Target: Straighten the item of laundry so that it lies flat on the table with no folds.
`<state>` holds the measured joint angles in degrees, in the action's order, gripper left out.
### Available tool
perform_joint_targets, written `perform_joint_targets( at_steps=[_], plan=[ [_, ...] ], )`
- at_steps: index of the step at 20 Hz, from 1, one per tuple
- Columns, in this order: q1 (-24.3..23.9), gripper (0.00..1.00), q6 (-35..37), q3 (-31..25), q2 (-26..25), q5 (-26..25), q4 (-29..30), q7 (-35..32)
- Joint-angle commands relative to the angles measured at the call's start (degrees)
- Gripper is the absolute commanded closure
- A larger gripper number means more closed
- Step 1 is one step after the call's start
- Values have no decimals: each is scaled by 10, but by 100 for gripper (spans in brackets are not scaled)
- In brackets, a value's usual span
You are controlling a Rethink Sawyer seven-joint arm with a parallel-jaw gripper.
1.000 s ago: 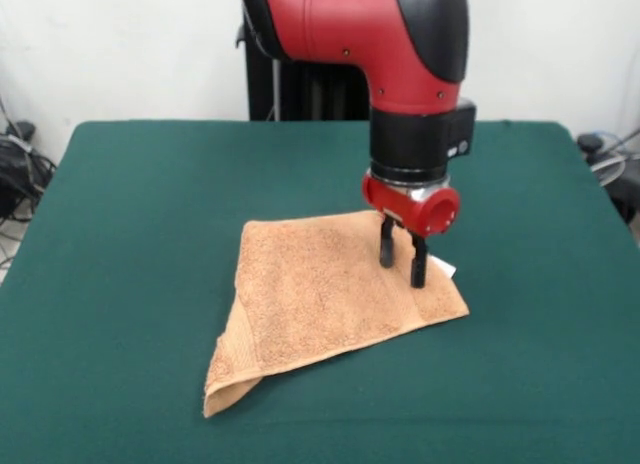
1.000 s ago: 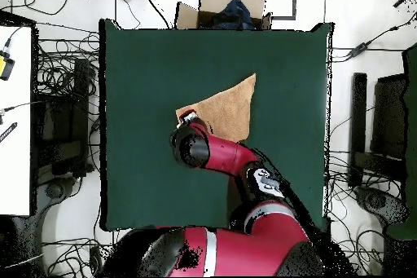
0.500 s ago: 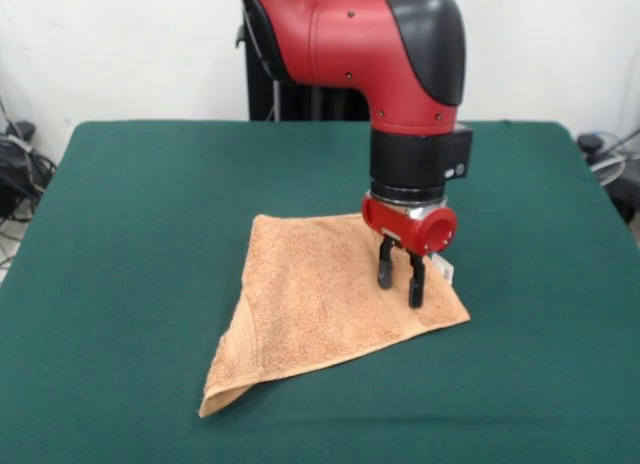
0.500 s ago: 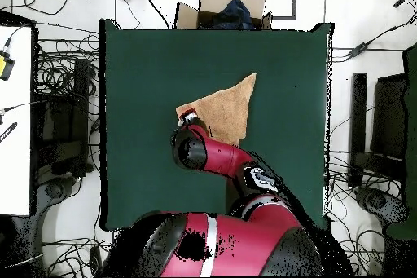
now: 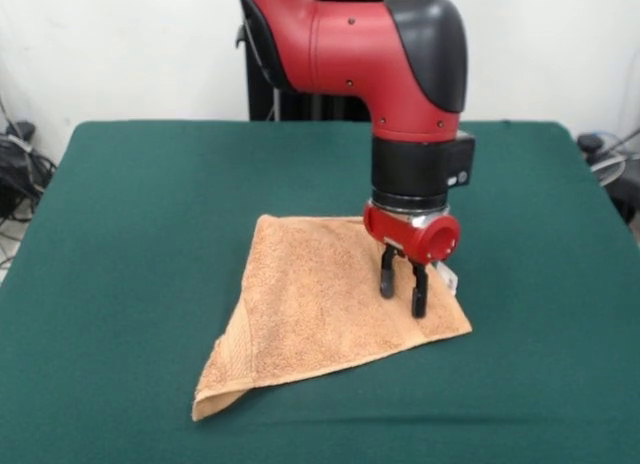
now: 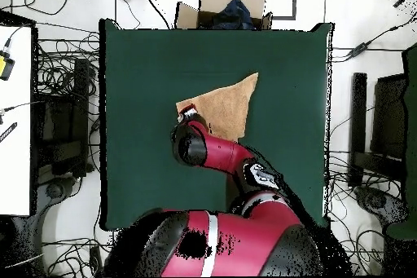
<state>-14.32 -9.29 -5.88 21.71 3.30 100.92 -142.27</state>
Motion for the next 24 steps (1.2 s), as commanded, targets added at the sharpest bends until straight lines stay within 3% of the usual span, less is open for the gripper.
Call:
perform_joint_targets(
  at_steps=[1,11,24],
  plan=[
    [0,0,-82,-111,-137,29,-127,-102],
    [25,0,-91,-128,-132,76,-136,-137],
    [52,0,-112,-166,-151,157,-190,-130]
  ],
)
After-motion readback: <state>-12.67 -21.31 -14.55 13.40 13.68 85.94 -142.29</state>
